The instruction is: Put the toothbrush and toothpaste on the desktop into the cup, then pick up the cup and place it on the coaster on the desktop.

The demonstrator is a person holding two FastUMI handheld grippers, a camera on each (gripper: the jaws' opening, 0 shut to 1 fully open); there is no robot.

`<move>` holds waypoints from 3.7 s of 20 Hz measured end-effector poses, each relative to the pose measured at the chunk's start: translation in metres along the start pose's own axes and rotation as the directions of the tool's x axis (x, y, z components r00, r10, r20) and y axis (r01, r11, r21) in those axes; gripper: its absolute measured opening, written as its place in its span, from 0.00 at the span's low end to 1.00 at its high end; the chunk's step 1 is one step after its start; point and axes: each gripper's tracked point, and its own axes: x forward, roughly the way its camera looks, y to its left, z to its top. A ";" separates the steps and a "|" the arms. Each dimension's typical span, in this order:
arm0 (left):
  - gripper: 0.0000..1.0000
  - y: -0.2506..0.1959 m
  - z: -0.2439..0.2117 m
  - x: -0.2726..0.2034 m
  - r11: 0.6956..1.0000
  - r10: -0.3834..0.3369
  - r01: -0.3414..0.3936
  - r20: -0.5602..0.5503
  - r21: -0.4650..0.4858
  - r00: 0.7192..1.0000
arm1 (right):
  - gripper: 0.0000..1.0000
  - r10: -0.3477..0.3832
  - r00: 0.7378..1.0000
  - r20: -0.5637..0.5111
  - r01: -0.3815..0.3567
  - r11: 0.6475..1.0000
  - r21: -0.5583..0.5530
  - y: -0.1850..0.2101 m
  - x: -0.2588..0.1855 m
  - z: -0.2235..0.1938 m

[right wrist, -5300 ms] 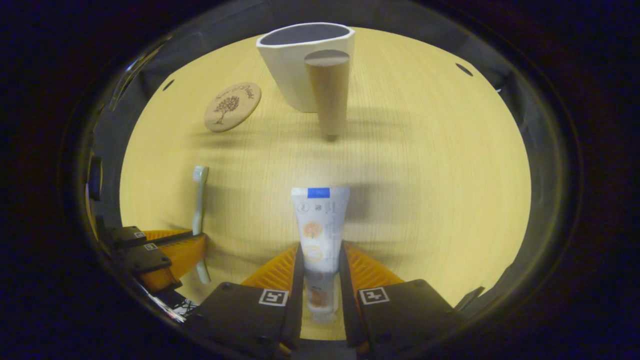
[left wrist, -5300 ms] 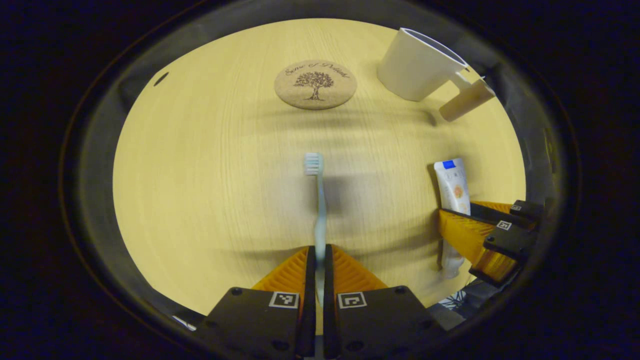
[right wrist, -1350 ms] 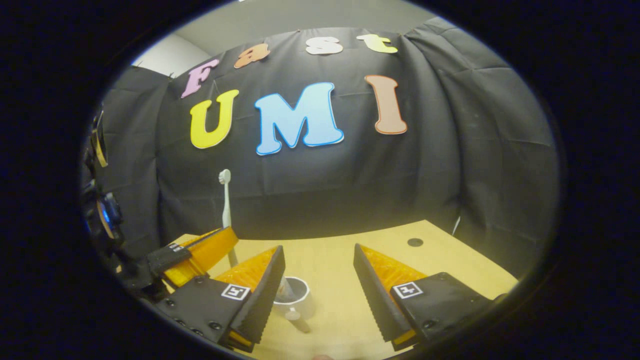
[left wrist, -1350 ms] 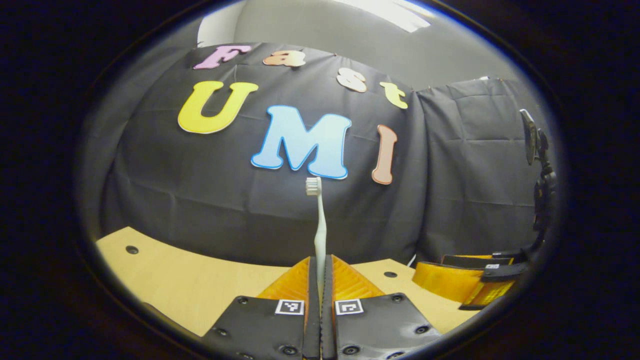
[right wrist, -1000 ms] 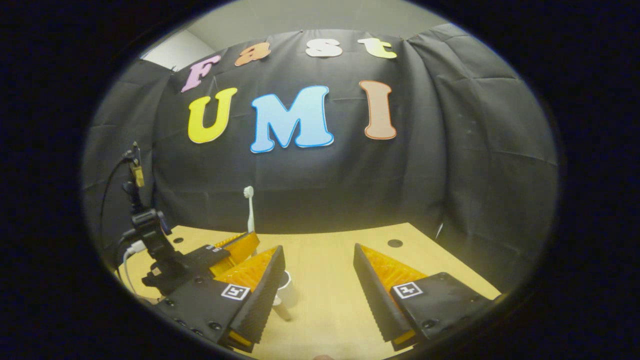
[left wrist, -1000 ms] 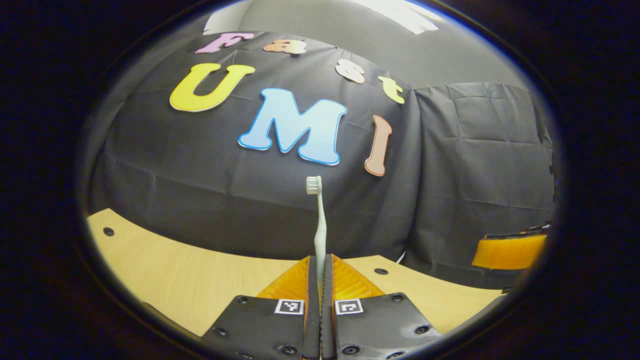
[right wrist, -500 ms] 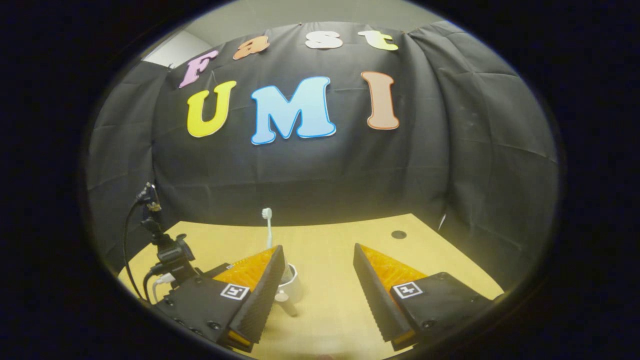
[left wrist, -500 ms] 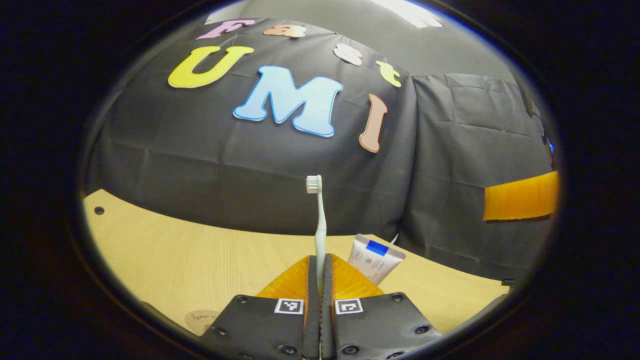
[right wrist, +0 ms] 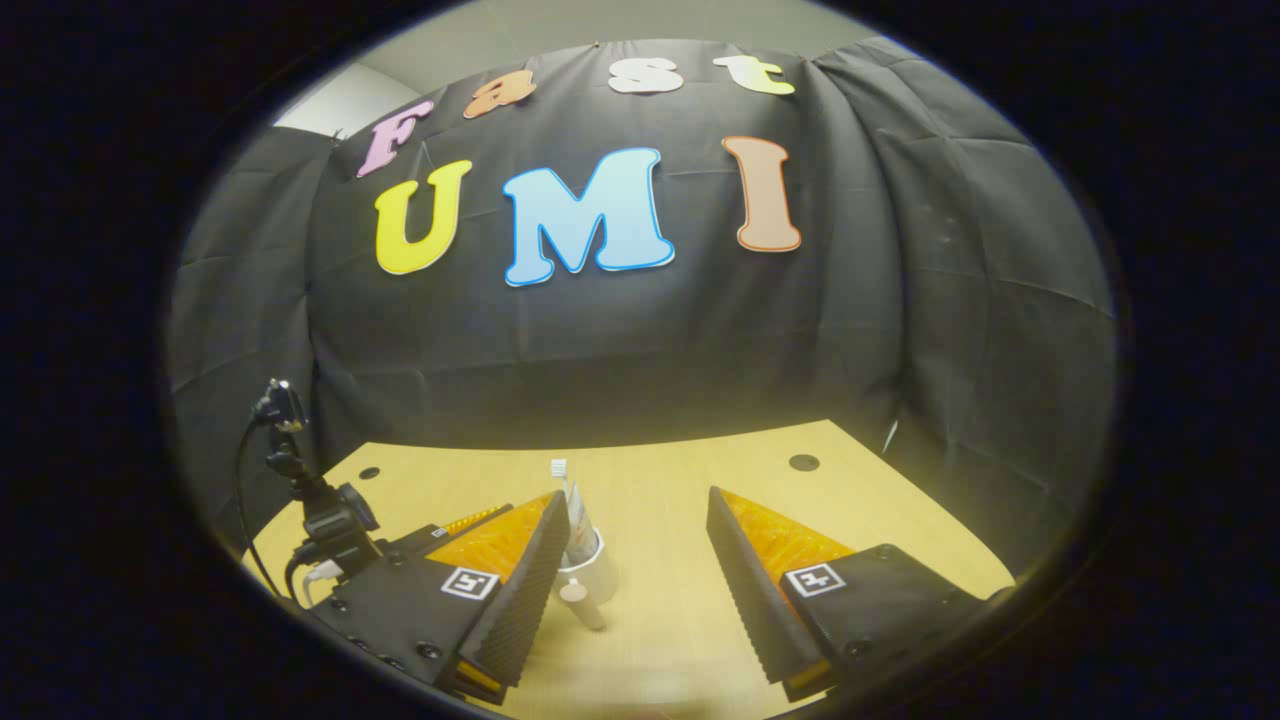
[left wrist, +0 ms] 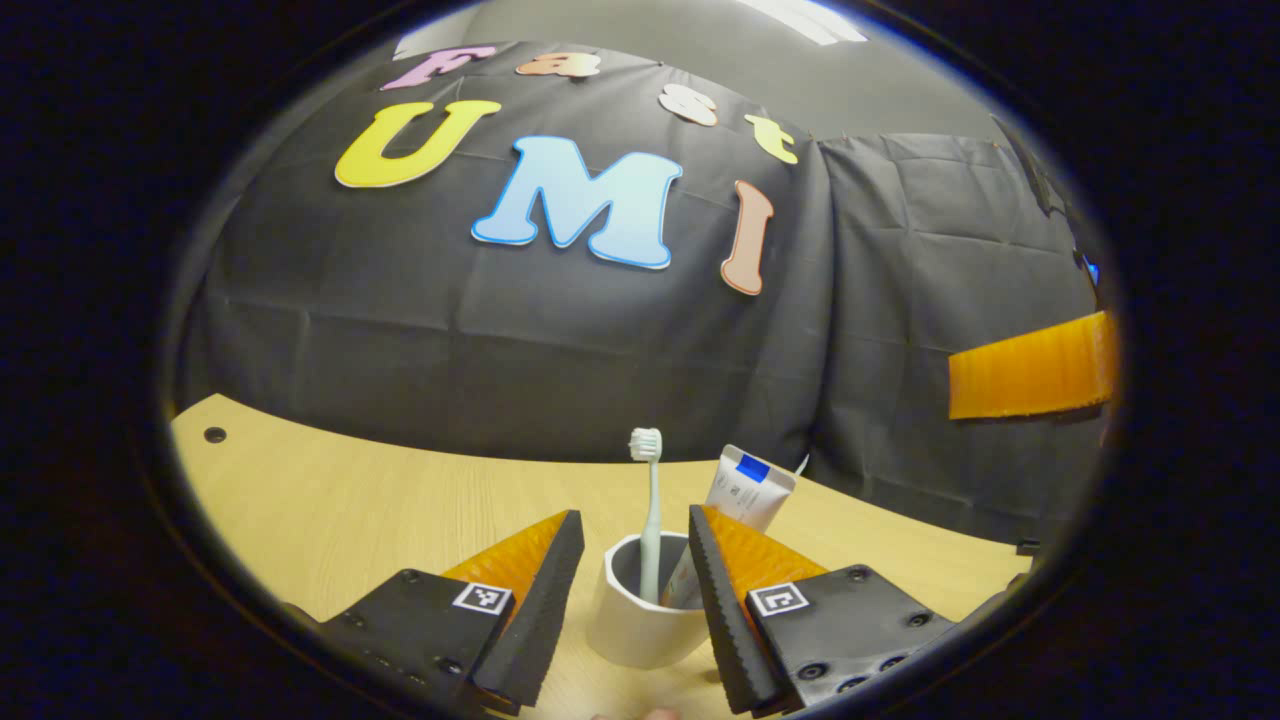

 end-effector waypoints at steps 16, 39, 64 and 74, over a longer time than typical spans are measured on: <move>0.92 -0.028 0.104 -0.130 0.961 0.270 -0.271 0.034 0.051 0.962 | 0.99 0.124 0.953 -0.276 -0.164 0.978 -0.127 0.028 0.006 -0.062; 0.92 0.008 0.122 -0.162 0.954 0.297 -0.298 0.016 0.021 0.955 | 0.99 0.031 0.692 -0.722 -0.185 0.973 -0.136 0.041 0.053 -0.145; 0.92 0.076 0.082 -0.160 0.966 0.250 -0.254 -0.082 -0.050 0.965 | 0.28 -0.095 0.335 -0.937 -0.222 0.959 -0.176 0.049 0.083 -0.172; 0.92 0.086 0.075 -0.162 0.953 0.291 -0.297 -0.099 -0.058 0.952 | 0.25 -0.065 0.388 -0.919 -0.248 0.953 -0.172 0.046 0.088 -0.169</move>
